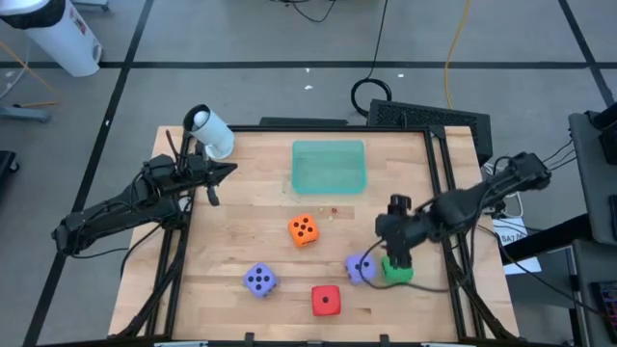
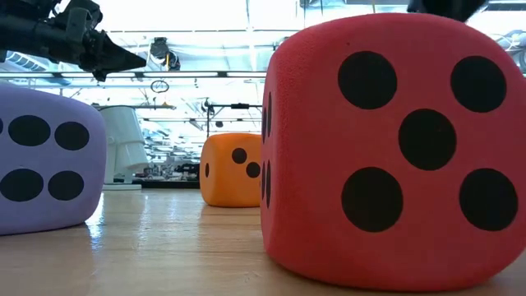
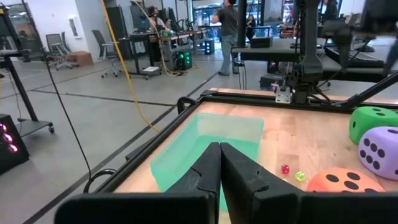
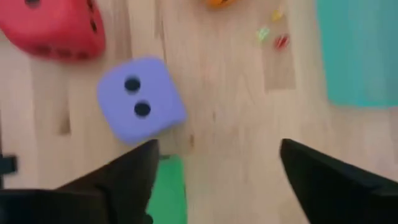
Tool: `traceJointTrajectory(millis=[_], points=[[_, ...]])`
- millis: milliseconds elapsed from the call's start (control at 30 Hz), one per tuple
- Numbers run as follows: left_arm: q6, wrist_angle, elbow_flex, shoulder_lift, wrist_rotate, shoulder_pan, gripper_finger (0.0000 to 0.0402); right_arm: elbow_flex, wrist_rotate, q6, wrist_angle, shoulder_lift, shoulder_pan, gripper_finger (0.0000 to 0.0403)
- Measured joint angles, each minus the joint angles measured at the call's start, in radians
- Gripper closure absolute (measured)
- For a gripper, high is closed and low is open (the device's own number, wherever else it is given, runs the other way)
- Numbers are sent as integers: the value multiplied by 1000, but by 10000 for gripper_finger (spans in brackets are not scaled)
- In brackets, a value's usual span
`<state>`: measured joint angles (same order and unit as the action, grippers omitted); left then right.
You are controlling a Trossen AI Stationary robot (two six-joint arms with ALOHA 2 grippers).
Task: Pick & Place Dice
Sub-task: Put the large green dice into the light blue bin
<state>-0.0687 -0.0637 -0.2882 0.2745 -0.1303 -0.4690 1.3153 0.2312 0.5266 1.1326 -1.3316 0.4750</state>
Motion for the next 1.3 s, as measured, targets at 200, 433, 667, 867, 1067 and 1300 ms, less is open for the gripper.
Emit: traceJointTrajectory(millis=[200,433,667,867,1067,1300], points=[[1,0,0,0,0,0,382,-64,-9,79,0,-67,65,9],[-1,-4,0,0,0,0,382,-114,-105,248,-3,-76,139,5],[-5,-15,0,0,0,0,382,-153,-98,328,-32,-73,224,4],[-5,-15,0,0,0,0,382,-196,-45,306,-106,-73,259,4],[-5,-15,0,0,1,0,382,-243,-50,307,-128,-73,260,4],[-6,-15,0,0,1,0,382,-294,-79,298,-212,-72,260,4]])
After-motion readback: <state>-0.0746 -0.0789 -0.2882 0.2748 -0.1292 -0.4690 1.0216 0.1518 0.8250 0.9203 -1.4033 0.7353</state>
